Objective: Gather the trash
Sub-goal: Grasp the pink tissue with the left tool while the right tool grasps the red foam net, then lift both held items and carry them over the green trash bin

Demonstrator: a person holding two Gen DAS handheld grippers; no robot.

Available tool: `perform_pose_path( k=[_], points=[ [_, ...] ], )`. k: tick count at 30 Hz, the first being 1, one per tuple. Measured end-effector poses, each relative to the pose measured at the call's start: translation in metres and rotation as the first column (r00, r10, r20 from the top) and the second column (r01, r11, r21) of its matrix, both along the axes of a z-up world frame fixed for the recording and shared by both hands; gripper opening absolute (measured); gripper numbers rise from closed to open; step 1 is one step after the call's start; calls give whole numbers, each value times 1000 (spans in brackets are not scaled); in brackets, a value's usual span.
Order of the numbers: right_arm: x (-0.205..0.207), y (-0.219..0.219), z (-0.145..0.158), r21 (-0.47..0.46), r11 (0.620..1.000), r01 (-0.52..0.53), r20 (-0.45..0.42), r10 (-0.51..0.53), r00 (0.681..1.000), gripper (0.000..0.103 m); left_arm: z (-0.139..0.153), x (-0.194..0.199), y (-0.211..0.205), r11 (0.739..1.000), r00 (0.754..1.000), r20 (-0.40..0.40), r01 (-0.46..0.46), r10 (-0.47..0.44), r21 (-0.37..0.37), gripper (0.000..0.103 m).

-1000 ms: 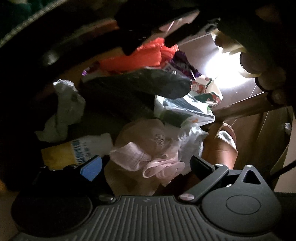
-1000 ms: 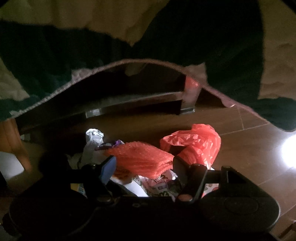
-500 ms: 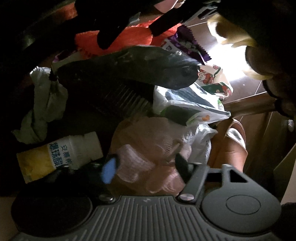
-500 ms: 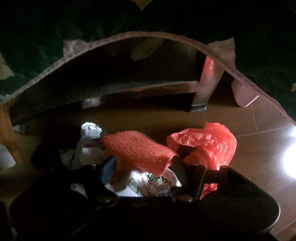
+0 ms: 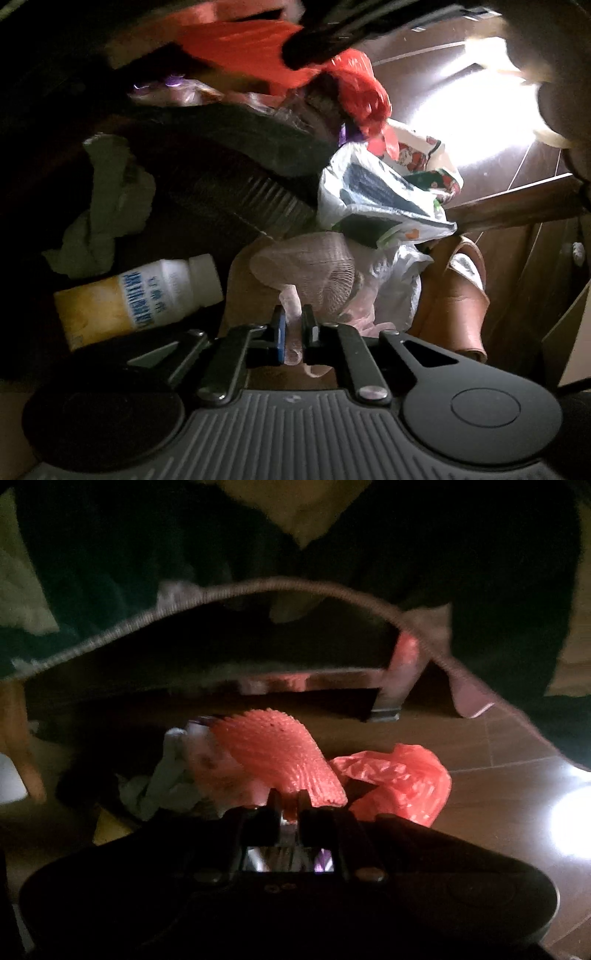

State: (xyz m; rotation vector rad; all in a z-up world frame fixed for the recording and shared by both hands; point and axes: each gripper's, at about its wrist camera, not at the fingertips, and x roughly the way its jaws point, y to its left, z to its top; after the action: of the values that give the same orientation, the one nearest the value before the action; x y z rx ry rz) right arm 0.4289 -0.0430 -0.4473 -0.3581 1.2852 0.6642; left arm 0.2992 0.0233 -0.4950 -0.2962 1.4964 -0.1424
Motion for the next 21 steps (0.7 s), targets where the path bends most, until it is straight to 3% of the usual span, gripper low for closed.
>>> perform_pose_path(
  k=[6,11,21],
  points=[
    [-15,0,54,-3,1000,-13,27,13,1000,7,47,-12,16,998,998,19,-64,64,15,6],
    [-37,-6,118,14,1000,-10,73,9,997,7,108,-23,28,993,989,93,-114,111,26,6],
    [-90,-42,251,106,993,44,219,-66,973,7,241,-63,43,976,933,296,-216,205,6,5]
  ],
)
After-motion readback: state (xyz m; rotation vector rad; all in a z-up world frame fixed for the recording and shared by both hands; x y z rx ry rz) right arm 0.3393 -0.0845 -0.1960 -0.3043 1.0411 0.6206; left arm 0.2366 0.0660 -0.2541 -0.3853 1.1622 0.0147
